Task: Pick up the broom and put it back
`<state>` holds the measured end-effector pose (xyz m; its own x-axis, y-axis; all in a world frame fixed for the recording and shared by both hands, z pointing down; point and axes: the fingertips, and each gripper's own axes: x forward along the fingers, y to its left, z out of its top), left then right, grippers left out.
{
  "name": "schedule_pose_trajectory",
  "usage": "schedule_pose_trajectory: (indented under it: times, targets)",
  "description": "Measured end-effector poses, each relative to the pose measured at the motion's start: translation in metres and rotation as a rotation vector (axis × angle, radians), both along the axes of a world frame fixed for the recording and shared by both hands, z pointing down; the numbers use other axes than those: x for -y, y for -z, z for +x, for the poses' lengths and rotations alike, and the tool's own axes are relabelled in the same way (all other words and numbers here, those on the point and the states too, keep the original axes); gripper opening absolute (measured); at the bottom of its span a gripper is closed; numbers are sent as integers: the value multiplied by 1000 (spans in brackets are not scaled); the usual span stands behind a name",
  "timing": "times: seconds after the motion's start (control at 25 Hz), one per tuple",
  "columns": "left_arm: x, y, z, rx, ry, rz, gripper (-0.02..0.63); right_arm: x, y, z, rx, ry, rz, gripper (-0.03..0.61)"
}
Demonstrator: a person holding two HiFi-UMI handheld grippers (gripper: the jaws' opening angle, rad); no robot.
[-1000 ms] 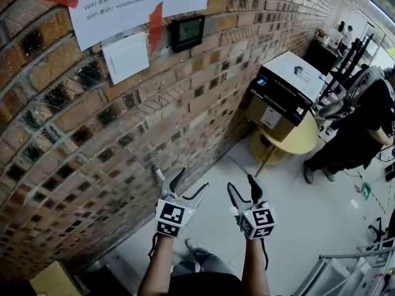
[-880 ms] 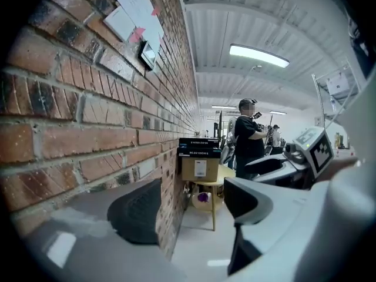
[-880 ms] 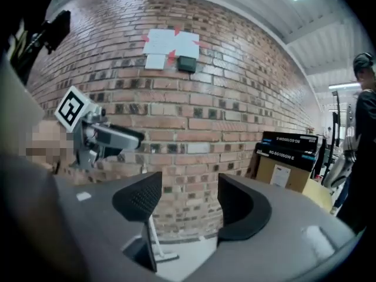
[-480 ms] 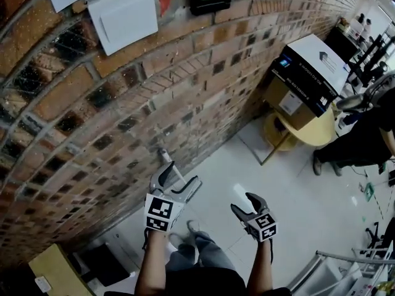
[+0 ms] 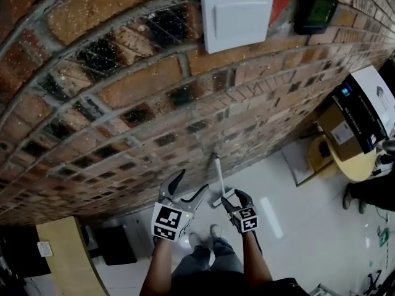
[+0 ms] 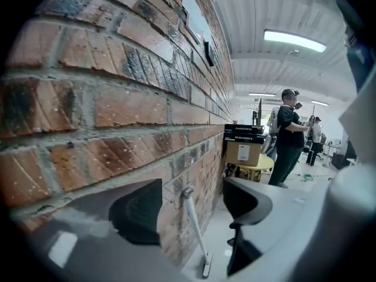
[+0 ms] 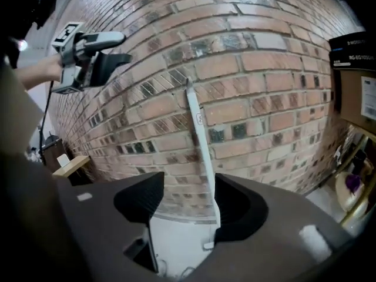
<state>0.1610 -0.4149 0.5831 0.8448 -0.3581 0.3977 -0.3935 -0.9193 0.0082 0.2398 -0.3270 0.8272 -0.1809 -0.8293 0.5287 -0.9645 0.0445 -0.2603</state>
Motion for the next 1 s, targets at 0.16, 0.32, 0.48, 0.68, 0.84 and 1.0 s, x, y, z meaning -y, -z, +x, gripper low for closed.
schedule_pose_trajectory:
  times: [0.16,0.32,0.48,0.68,0.84,1.0]
  targets:
    - [13,9,-35,10,82,20,339,69,0,1,-39,33,12,276]
    - [16,14,-63,10,146,22,339,119,2,9,-31,32,13,275]
    - [14,15,-84,0,189,1,339,138,-5,13,11,8,-14,247]
    - [15,28,-104,-35,242,9,339,137,-3,16,-24,-26,-65,126]
    - [16,43,-111,-63,256,34,338,121,5,8,-98,15,-86,112]
    - [11,55,-114,-82,257,53,339,83,6,-1,-112,24,-112,110]
